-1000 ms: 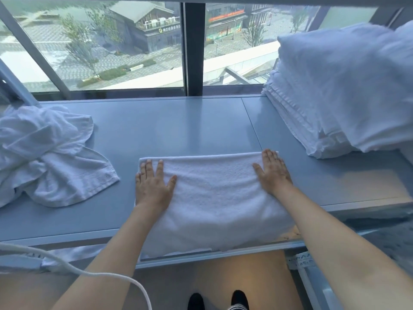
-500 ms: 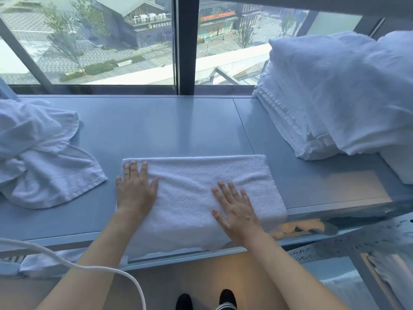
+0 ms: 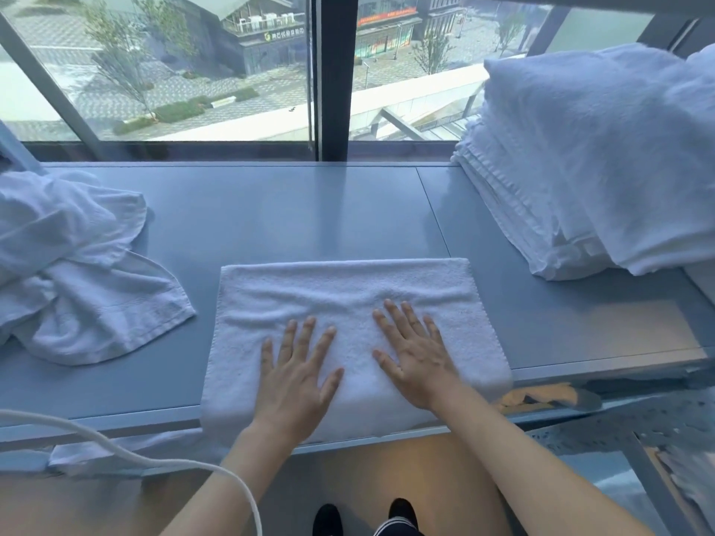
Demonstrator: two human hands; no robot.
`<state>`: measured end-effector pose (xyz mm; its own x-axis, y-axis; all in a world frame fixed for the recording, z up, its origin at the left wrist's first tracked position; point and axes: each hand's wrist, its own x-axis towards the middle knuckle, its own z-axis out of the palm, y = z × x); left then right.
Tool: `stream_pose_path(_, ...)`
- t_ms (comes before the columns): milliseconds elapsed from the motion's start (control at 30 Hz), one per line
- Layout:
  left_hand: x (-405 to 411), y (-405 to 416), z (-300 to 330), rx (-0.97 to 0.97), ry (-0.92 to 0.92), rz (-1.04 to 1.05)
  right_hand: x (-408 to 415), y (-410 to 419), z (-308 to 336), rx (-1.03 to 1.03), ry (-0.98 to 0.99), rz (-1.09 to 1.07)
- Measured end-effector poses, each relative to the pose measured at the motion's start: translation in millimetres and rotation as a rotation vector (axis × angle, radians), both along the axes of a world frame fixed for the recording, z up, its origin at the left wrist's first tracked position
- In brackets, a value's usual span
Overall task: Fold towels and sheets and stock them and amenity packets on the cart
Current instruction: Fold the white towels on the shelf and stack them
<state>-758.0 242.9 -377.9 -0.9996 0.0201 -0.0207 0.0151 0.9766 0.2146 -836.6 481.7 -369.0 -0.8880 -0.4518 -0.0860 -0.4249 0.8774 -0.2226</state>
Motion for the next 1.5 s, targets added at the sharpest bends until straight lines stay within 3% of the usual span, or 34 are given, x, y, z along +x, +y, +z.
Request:
stream_pose_path(400,-128,-20,5,0.048,-0.046,0.069,-127,-32,17,0.049,-0.031,-0.001)
stream_pose_path(633,-132,-25,3,0.065,-0.020,0.053,-59,-26,21,-0.176,-0.043,-0.024)
stream_pose_path(833,-134,-29,0,0.058,0.000,0.032,10,23,7,-0.017,-0.022,0.007)
stream_pose_path(1067,-108,-5,26,-0.008,0.003,0.016,13,22,8,0.030,-0.002,-0.016)
stream_pose_path(1200,-25,29,21,0.052,0.033,-0.046,14,23,7,0.041,0.004,-0.013)
stream_pose_path(1333,36,20,0,-0.003,0.006,0.085,14,22,4,0.032,-0.003,-0.019)
stream_pose_path(1500,20,8,-6,-0.013,-0.033,0.126,0,19,4,-0.001,-0.020,-0.016)
